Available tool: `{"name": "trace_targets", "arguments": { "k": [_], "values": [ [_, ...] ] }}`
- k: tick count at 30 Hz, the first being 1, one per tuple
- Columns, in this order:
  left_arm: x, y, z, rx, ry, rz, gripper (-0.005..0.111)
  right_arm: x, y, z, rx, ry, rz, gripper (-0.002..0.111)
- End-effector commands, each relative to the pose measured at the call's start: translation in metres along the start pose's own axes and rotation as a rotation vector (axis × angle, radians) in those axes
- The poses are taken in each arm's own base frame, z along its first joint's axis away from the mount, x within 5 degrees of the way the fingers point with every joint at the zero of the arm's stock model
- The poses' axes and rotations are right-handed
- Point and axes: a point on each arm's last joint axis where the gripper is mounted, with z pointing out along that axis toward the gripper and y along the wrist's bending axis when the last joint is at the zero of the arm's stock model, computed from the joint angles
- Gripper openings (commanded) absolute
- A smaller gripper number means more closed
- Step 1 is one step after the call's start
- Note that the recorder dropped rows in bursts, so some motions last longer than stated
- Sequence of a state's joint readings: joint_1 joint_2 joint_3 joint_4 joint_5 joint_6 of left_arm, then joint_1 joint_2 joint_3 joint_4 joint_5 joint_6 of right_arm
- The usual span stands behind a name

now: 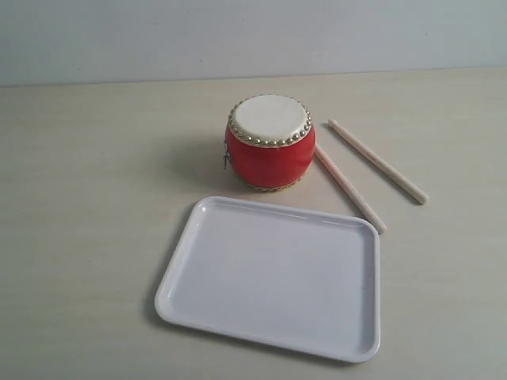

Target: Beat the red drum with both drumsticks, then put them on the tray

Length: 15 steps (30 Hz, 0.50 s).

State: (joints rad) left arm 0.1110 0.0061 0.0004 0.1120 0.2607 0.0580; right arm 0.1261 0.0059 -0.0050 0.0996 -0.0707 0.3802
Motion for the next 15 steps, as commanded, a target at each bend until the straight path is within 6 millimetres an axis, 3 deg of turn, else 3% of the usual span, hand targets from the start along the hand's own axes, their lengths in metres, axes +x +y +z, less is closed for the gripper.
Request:
{"name": "trace_targets", "arguments": {
  "k": [1, 2, 3, 5, 6, 8, 9, 15],
  "values": [
    [0.0, 0.002, -0.001, -0.025, -0.005, 0.204, 0.0, -0.007, 0.003, -0.001, -0.038, -0.09, 0.058, 0.0],
    [-0.005, 0.002, -0.001, -0.021, -0.057, 0.155, 0.0, -0.009, 0.003, -0.001, -0.047, -0.112, 0.08, 0.0],
    [-0.015, 0.001, -0.002, 0.001, -0.169, -0.048, 0.0, -0.015, 0.005, -0.002, -0.073, -0.172, 0.085, 0.0],
    [-0.022, 0.001, -0.003, 0.028, -0.244, -0.284, 0.0, -0.023, 0.009, -0.002, -0.096, -0.211, 0.113, 0.0],
    [-0.022, 0.001, -0.003, 0.031, -0.25, -0.305, 0.0, -0.031, 0.014, 0.002, -0.088, -0.189, 0.111, 0.0],
    [-0.025, 0.001, -0.004, 0.032, -0.285, -0.305, 0.0, -0.062, 0.032, 0.023, -0.071, -0.129, 0.028, 0.0],
    [-0.029, 0.002, -0.005, 0.033, -0.323, -0.305, 0.0, -0.078, 0.042, 0.047, -0.042, -0.055, -0.034, 0.0],
    [-0.031, 0.002, -0.006, 0.046, -0.349, -0.374, 0.0, -0.113, 0.058, 0.124, 0.109, 0.246, -0.255, 0.0]
  ]
}}
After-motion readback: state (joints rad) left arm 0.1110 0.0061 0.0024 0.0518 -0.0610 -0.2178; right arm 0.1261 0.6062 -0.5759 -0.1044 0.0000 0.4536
